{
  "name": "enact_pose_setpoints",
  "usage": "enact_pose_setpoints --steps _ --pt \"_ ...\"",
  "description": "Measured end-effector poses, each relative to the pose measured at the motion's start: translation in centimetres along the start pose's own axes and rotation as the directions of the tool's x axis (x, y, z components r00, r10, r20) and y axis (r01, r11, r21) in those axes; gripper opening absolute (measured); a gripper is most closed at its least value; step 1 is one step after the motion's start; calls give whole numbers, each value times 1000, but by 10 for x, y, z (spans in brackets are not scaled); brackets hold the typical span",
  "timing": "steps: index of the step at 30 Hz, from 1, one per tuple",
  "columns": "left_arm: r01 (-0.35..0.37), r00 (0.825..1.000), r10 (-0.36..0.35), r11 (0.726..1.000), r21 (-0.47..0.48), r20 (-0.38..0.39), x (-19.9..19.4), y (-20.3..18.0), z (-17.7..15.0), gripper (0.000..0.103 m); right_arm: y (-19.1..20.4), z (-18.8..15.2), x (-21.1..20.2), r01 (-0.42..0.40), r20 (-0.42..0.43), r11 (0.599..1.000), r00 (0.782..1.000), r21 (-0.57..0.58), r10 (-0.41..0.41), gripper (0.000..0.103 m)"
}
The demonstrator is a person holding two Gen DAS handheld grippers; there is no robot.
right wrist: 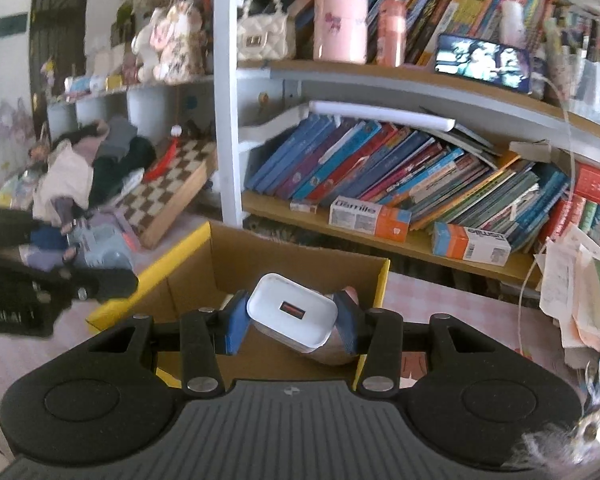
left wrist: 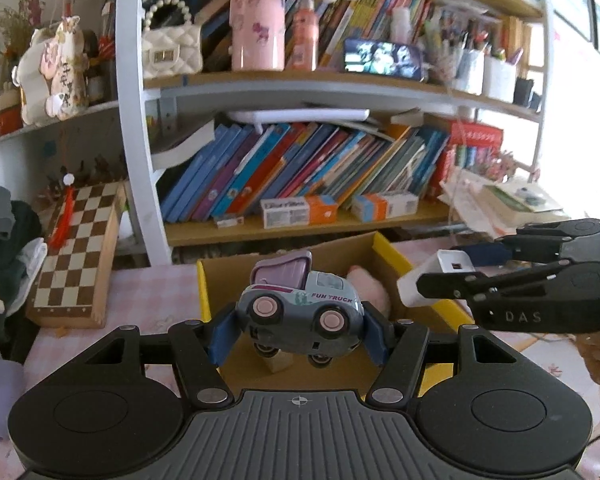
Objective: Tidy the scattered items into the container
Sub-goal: 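Carry the truck and charger over the yellow box, lowering them inside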
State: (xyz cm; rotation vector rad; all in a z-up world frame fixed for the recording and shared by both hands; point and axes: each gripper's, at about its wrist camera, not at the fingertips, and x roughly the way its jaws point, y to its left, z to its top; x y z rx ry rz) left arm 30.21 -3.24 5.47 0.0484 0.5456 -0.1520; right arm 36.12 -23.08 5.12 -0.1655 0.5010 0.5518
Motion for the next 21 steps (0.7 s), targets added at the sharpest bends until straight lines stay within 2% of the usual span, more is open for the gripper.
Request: enact_pose_setpoints --steps 8,17,21 --pt "-24 995 27 999 35 -98 37 -8 3 63 -13 -10 39 -78 -100 995 992 -66 71 43" --pt "-13 980 29 997 82 -197 75 -22 2 63 -14 -18 72 -111 -185 987 979 -116 88 43" --pt "-7 971 25 997 73 -238 92 -20 2 63 -16 -20 83 -142 -224 981 968 -130 110 43"
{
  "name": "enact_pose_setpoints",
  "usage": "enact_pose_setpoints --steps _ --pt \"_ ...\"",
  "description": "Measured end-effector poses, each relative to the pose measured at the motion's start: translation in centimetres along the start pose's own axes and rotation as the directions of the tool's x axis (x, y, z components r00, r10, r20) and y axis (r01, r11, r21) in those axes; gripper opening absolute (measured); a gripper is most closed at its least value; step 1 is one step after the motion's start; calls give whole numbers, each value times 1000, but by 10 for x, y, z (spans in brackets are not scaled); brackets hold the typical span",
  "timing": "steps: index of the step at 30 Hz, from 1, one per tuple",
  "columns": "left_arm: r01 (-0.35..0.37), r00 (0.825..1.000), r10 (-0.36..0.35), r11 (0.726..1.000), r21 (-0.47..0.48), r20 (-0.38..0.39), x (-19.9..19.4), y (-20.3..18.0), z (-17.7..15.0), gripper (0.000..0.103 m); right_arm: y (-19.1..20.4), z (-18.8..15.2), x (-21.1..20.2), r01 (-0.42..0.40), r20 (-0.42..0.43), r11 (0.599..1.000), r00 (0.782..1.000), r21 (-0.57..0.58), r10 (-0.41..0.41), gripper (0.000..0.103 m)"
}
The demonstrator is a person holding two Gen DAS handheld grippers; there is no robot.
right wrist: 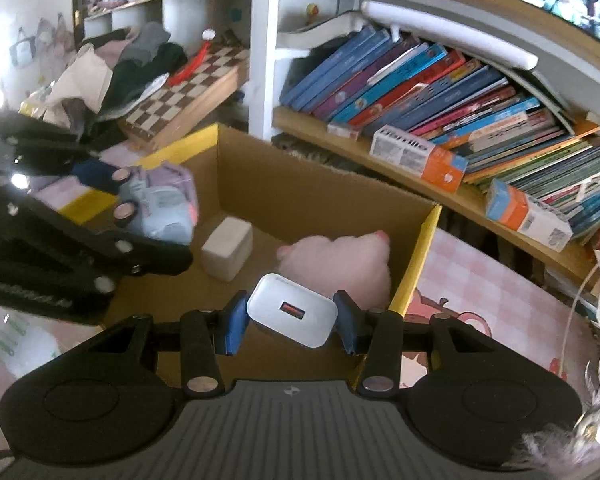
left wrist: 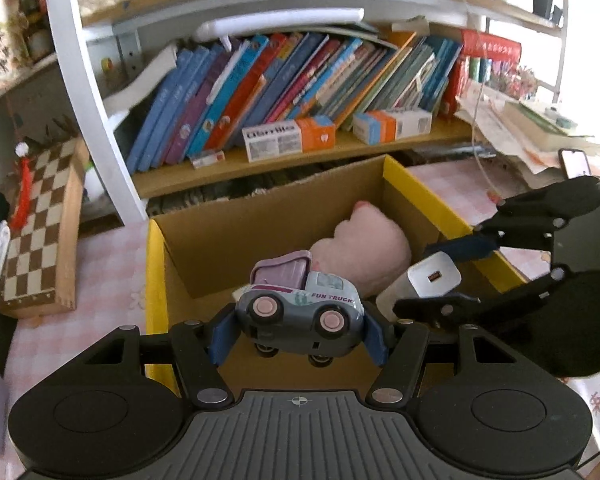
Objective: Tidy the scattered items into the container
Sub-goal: 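Carry the truck and charger over the yellow box, lowering them inside, then open both tools and lift them out of the box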
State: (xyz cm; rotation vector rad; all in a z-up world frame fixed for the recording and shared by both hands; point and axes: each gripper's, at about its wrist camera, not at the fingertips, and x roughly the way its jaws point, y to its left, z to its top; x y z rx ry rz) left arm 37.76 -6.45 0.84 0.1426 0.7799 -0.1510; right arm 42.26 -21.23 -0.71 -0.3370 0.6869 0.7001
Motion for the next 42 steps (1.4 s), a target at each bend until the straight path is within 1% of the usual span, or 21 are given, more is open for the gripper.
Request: enact_pose_setpoints --steps 6,11,13,18,24,28,30,32,37,40,42 --pt "18 998 -21 999 -49 -66 19 9 -2 63 0 0 9 -45 -28 999 999 -25 44 43" --pt "5 993 -11 998 -55 -116 30 17 -5 63 0 4 14 -70 -48 997 997 -46 68 43" --pt "-5 991 0 999 -38 -133 33 17 -5 63 0 5 16 -77 -54 996 996 -51 75 43" --pt "-9 988 10 1000 5 -156 37 16 -4 63 3 7 22 -58 -68 994 996 -90 52 43" --pt "-23 985 35 997 76 -168 41 10 -5 63 3 8 26 -44 -71 992 997 -122 35 43" --pt "-28 985 43 996 90 -168 42 10 -5 64 3 7 27 -34 -67 991 997 -131 26 43" --pt "-24 985 40 996 91 -169 42 10 -5 65 3 6 27 -32 -65 990 998 -134 23 43" --pt "-18 985 33 996 89 -170 42 10 -5 70 3 6 28 -30 -64 990 998 -135 22 43" --pt "-11 986 23 997 74 -163 40 11 -7 70 3 6 28 -28 -60 990 998 -135 20 43" --pt "-7 990 16 998 64 -141 33 11 -6 70 3 6 28 -26 -57 991 998 -134 19 43" --pt "-8 993 15 998 63 -116 26 11 -5 70 2 6 28 -27 -52 992 998 -124 20 45"
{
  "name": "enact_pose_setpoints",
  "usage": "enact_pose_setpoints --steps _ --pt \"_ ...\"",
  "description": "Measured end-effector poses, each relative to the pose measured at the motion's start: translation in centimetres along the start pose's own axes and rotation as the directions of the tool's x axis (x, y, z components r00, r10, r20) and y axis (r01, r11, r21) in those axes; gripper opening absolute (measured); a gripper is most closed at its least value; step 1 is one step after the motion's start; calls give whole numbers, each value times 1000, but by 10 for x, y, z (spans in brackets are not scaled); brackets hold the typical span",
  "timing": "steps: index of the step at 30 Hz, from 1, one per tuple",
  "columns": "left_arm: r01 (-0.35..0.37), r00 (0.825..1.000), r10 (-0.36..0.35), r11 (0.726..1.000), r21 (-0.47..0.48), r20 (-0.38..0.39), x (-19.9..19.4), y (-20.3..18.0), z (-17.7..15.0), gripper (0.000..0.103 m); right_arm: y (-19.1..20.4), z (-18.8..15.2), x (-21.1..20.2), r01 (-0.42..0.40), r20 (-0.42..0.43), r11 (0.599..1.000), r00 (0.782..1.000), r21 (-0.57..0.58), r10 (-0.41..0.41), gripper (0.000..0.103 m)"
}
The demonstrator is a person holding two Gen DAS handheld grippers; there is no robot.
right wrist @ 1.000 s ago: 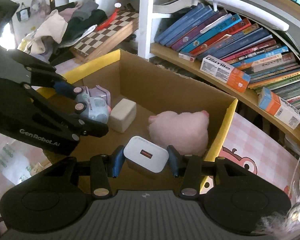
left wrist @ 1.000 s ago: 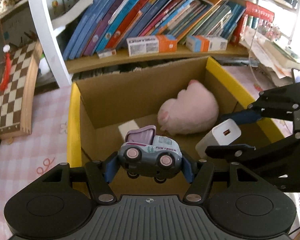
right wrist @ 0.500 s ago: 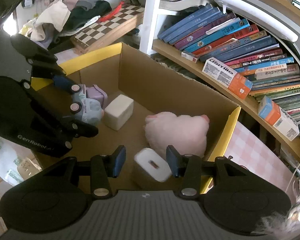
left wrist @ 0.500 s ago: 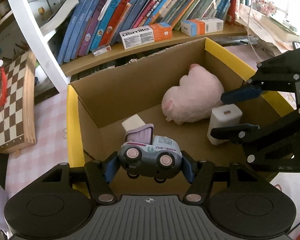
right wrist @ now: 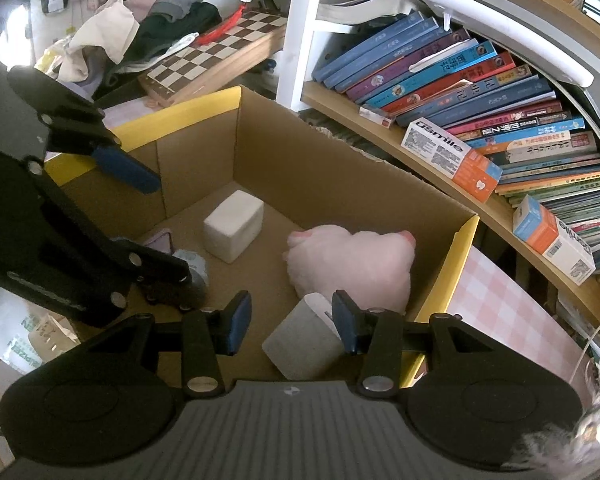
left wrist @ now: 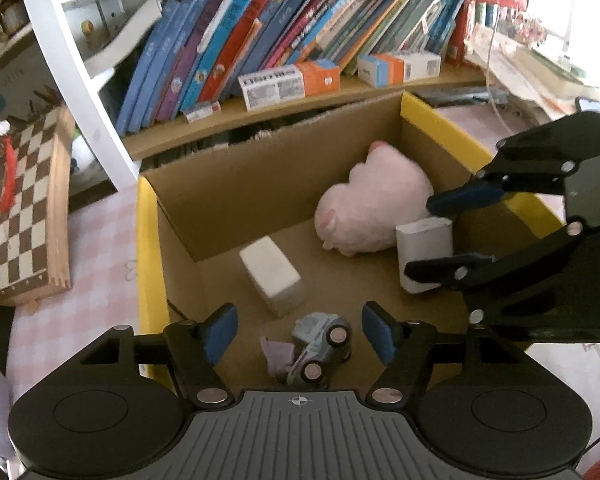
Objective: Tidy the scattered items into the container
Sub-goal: 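Open both tools and lift them out of the box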
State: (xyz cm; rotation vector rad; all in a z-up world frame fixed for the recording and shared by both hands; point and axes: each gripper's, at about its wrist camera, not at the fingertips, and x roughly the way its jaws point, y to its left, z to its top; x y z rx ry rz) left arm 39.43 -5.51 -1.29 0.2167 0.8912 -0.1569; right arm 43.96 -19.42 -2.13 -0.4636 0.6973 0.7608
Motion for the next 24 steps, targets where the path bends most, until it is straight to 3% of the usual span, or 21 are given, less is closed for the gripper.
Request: enact_pose_setpoints --steps 2,4,14,24 --pt "2 1000 -2 1000 -6 27 -8 0 0 70 -2 0 -3 -1 15 1000 1000 29 0 57" --pt "7 999 -6 1000 -13 54 -17 1 1 70 -4 1 -8 2 37 998 999 63 -5 61" --pt "-6 985 11 999 -33 170 -58 -2 -2 71 -12 4 -44 24 146 984 988 176 -50 64" --pt "16 954 -8 1000 -22 299 -106 -9 -10 71 11 2 -92 32 236 974 968 224 -87 67"
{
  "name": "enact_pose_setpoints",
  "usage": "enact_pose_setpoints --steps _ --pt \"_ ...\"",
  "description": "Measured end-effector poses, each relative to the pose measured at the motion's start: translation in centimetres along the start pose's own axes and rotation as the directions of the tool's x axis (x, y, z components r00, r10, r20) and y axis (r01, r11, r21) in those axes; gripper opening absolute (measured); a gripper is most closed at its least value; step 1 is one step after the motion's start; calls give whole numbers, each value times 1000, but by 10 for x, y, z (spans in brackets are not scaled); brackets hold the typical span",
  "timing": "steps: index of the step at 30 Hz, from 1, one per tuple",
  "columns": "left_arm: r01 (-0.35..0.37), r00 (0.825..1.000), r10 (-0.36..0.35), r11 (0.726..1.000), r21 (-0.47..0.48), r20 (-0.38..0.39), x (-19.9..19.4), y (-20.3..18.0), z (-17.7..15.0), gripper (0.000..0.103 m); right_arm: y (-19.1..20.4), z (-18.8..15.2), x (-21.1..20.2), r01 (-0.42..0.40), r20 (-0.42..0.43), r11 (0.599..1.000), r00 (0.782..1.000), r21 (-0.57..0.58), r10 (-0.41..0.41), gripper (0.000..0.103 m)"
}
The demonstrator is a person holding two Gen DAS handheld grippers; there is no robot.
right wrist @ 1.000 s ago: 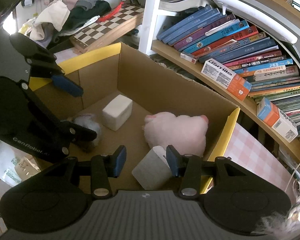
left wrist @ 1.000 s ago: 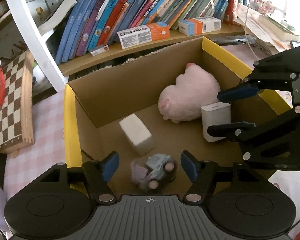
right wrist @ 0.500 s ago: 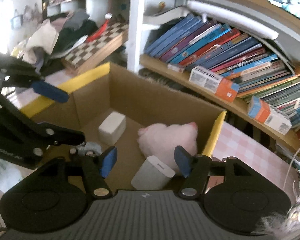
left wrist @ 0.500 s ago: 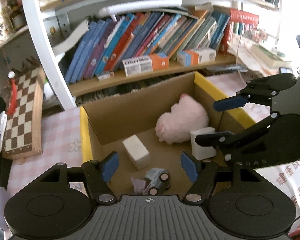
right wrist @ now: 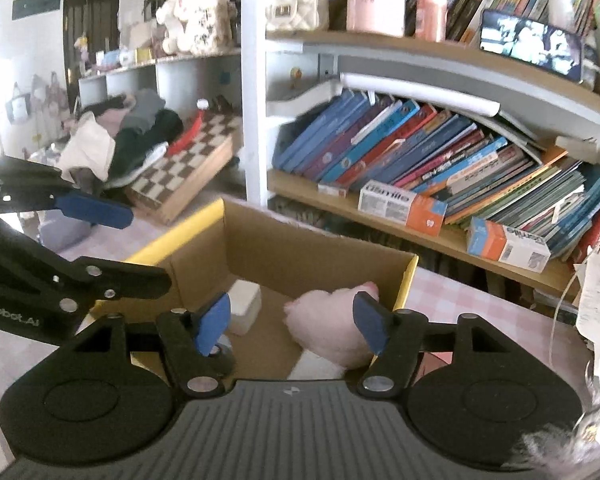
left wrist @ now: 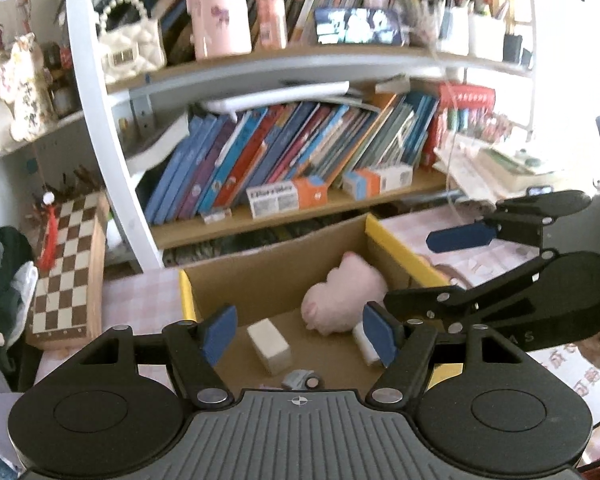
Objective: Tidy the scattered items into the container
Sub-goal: 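Open both tools and lift them out of the box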
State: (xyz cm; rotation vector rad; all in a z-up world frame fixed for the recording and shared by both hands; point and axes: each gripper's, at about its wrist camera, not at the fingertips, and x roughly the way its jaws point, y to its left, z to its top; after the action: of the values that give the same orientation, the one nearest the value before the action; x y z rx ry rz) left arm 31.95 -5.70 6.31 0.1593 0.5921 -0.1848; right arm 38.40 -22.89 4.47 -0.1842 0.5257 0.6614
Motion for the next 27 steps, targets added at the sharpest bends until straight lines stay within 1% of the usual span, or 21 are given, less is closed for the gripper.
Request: enact_pose_setpoints --steps 6,10,13,21,27 --pt "17 999 -17 1000 -10 39 -23 6 -9 72 19 1 -31 21 43 999 999 30 -22 69" --pt "25 999 -23 999 -48 46 -36 16 -21 72 32 -4 -47 48 50 998 998 50 -50 69" --pt "39 998 -35 996 -84 48 -46 24 -31 72 41 -10 -54 73 39 996 996 60 -75 70" --pt "50 998 -44 989 -137 51 -70 38 -61 72 64 -32 -67 138 -13 985 990 105 -138 71" --pt "46 998 -40 984 -173 42 -91 49 -85 72 84 -49 -80 195 -32 971 981 137 -192 76"
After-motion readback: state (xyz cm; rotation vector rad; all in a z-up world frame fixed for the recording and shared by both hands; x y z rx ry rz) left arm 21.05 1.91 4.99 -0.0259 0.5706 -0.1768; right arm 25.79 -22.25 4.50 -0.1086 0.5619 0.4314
